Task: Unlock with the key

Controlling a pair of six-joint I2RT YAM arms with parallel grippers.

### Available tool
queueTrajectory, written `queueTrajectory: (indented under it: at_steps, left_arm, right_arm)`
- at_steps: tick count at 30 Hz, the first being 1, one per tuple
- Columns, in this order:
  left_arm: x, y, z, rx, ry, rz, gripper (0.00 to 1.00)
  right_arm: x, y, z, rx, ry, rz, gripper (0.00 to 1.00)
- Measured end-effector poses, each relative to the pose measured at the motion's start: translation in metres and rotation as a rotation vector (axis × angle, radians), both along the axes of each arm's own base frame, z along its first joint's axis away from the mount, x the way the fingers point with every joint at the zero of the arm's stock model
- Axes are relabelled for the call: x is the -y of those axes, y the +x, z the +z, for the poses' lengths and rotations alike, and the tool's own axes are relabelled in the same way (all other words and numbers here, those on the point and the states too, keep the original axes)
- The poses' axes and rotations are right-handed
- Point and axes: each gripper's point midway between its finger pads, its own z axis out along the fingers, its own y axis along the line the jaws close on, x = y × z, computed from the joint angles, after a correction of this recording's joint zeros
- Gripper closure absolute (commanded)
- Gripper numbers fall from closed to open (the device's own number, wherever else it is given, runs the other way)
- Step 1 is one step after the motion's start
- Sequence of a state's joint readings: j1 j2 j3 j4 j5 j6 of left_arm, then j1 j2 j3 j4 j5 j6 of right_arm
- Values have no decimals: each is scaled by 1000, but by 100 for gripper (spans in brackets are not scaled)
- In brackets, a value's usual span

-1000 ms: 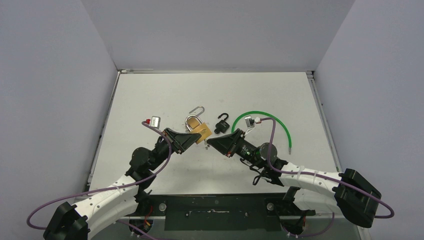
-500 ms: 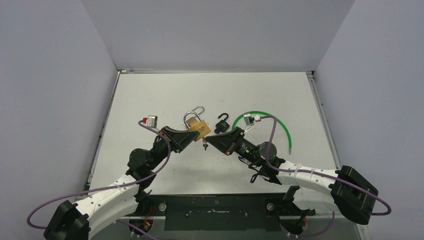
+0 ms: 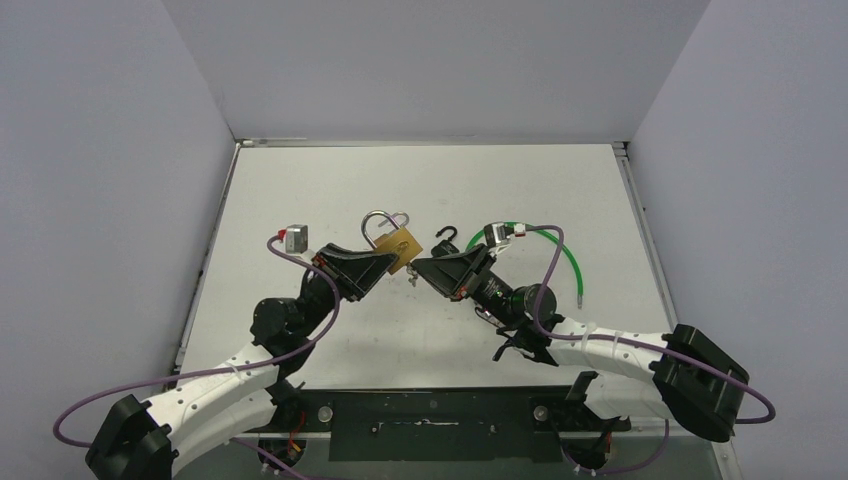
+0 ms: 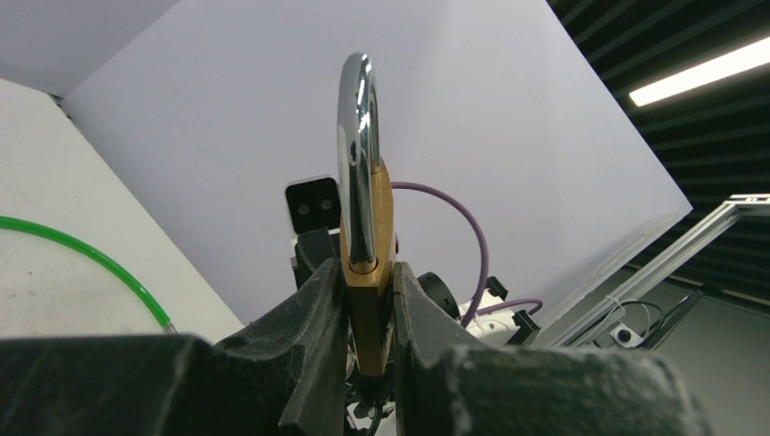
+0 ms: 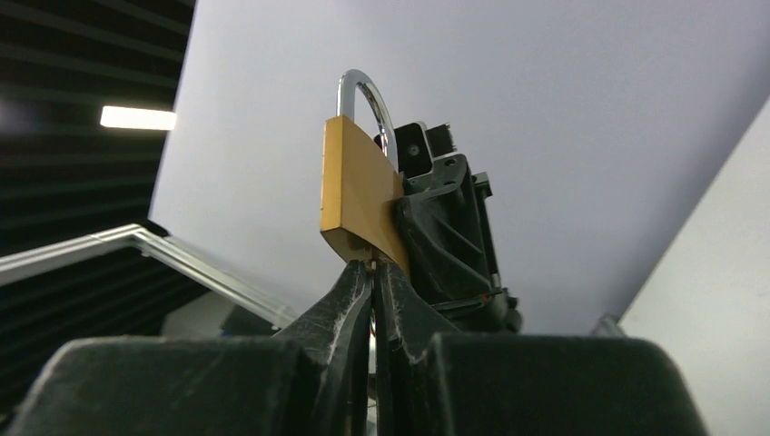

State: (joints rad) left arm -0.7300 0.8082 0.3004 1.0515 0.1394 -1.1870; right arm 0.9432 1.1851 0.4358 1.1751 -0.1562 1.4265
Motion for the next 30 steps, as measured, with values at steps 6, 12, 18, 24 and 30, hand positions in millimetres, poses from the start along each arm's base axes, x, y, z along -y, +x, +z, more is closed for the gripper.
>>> queueTrajectory:
  at_steps: [6,12,18,24,30]
  left_arm:
    - [3,-15,26,122,-24,-34,100]
    - [6,-37,46,242,-49,-98,100]
    - [5,-48,52,306,-62,-125,100]
    - [7,-46,48,316,-30,-102,100]
    - [5,-49,35,335,89,-45,100]
  right_arm:
    - [2,-17,23,-107,165,132,100]
    - [5,-37,40,-170,246,230,100]
    - [5,-46,44,-217,273,283,100]
    - [6,-40,37,-145,170,191,40]
    - [27,-11,2,-48,-160,-120,32]
